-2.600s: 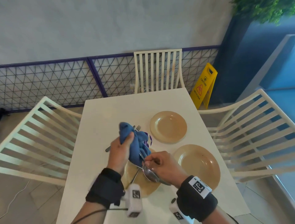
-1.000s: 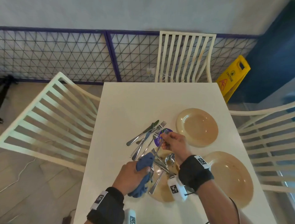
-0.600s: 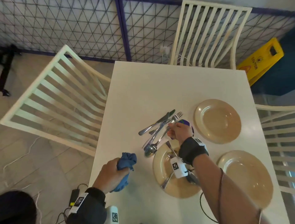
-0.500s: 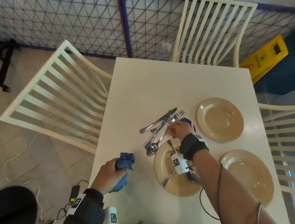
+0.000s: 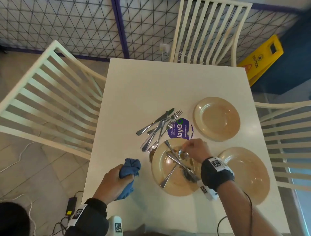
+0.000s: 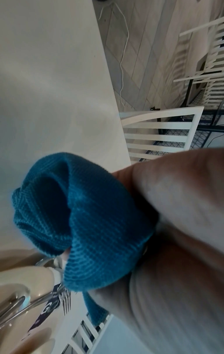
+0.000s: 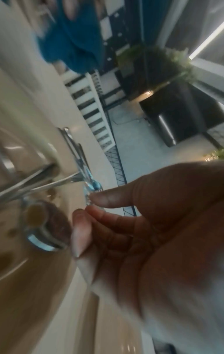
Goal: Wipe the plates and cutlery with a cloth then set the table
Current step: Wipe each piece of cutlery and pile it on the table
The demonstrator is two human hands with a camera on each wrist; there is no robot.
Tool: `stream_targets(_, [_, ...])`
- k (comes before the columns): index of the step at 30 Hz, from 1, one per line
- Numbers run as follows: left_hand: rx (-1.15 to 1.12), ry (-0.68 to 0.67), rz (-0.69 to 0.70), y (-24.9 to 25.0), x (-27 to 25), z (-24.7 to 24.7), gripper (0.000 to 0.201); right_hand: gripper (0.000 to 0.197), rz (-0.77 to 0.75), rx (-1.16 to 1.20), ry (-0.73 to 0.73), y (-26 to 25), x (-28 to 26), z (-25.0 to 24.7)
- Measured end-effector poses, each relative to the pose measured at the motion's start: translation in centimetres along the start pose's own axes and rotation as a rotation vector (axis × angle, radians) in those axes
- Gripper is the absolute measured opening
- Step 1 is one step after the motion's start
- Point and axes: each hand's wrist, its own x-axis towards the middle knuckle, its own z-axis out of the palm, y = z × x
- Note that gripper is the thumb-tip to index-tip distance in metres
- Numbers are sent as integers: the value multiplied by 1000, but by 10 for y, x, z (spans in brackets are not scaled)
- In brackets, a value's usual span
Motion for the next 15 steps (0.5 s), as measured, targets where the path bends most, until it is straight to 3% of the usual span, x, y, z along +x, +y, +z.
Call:
stream_targets(4, [-27,23,-18,7,-5,10,15,20,-7,-282,-65,40,-31,9])
stream_targets(7, [-35,20,-8,10,-11,19,17,29,-95,-505,-110,52,-48,16])
stream_targets(15, [26,21,20,15,-25,44,21,27,-137,-542,-52,65,-62,25])
